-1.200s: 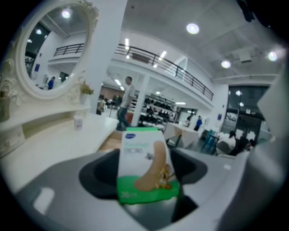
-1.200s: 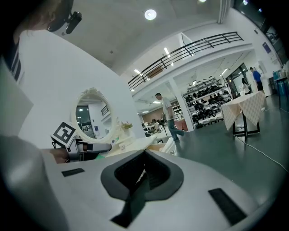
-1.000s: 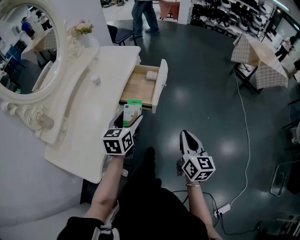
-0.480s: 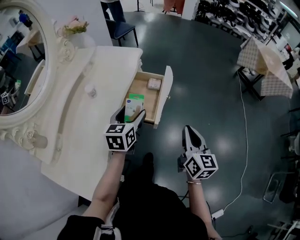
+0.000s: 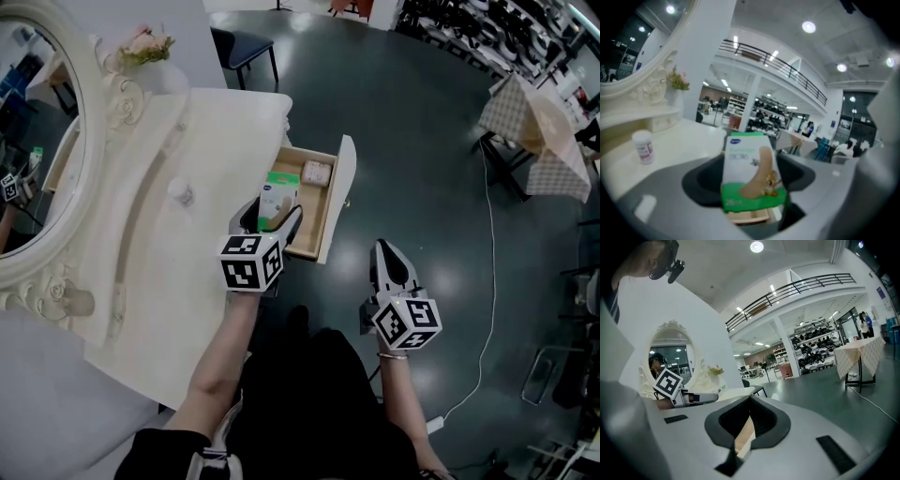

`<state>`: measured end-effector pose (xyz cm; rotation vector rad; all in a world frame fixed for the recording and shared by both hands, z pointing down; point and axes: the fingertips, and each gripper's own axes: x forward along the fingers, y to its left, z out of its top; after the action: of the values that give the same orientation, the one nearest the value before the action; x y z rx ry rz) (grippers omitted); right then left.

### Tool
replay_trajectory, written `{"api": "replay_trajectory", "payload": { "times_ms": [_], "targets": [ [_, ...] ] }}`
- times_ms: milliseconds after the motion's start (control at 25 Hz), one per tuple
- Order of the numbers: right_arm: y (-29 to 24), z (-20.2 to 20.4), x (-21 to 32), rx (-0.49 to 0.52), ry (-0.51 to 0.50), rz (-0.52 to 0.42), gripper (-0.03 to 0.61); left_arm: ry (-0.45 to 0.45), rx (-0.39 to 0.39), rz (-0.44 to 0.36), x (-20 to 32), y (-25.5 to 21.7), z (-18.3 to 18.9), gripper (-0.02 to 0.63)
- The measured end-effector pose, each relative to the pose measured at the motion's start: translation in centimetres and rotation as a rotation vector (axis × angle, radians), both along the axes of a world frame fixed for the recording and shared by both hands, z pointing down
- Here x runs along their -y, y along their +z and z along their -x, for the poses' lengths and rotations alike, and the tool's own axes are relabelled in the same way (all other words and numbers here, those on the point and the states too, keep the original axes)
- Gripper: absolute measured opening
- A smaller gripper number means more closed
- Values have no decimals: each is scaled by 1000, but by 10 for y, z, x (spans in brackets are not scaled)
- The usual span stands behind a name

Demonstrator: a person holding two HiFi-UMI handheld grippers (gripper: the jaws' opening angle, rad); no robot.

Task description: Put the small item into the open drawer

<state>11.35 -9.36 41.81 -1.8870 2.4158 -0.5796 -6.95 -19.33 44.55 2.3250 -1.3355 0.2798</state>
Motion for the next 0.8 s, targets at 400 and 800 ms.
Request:
{"api": "replay_trajectory", "payload": {
  "times_ms": [400,800],
  "targets": [
    [-8,-15,44,-14,-24,-23,5,-2,57,28,39,21,-17,360],
    [4,-33,94,-5,-64,14,5,-9,141,127,68,71,-34,360]
  ]
}}
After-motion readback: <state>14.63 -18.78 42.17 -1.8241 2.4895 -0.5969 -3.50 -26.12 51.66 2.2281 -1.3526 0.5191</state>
